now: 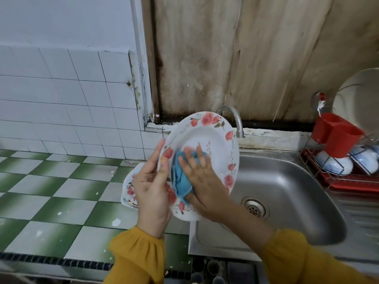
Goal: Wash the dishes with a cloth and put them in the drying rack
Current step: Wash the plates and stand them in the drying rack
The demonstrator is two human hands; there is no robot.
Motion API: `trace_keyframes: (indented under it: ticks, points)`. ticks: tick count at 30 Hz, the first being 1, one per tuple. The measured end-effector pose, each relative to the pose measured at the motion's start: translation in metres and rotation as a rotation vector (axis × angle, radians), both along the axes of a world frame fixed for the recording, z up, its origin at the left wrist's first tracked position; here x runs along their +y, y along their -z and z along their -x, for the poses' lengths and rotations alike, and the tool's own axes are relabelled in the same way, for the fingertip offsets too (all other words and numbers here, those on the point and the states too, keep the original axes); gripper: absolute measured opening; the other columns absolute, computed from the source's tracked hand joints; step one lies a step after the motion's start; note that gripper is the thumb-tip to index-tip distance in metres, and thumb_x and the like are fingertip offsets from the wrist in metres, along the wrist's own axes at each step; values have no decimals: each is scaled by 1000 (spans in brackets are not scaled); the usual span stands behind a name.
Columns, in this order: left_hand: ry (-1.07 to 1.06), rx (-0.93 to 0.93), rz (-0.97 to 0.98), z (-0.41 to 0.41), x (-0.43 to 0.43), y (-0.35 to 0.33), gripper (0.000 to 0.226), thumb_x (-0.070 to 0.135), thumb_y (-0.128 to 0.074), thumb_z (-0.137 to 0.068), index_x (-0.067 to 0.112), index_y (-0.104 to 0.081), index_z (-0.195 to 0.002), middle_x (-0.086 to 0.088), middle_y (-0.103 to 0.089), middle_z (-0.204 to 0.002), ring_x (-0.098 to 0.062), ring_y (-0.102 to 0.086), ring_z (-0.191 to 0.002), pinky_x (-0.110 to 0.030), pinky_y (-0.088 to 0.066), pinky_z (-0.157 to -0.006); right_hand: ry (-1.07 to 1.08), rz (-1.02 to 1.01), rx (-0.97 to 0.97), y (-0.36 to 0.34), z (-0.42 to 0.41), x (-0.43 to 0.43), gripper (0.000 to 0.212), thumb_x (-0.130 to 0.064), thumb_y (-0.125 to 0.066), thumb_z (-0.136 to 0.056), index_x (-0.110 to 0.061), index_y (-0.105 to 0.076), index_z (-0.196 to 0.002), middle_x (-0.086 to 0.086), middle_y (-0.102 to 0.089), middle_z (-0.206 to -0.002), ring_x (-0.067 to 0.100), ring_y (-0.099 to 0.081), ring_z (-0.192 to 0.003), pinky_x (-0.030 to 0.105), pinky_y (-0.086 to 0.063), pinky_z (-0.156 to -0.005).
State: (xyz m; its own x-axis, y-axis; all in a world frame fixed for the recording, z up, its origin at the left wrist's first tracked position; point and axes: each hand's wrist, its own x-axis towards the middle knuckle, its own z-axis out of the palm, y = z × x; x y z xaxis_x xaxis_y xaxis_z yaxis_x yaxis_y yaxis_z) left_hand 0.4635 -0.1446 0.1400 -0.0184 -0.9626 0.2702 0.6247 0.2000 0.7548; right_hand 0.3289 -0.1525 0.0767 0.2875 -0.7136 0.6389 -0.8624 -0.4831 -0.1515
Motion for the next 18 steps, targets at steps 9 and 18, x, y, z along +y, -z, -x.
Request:
trace_keyframes:
  ticks: [9, 18]
  points:
    - [19, -93, 6, 5, -1, 13, 37, 18, -57, -81, 26, -69, -115, 6, -74, -107, -15, -69, -103, -32, -58, -85, 456, 206, -555, -43, 34, -37, 67, -35, -37, -99, -14, -6, -155, 14, 13, -161, 27, 21, -147, 47, 9, -120]
    - [-38, -164, 44, 6, -2, 11, 55, 21, -54, -81, -4, -55, -130, 26, -71, -98, 3, -67, -97, -16, -54, -78, 371, 347, -548, -48, 12, -35, 61, -35, -33, -100, -13, -13, -154, 3, 10, -162, 25, 19, -148, 45, 10, -120]
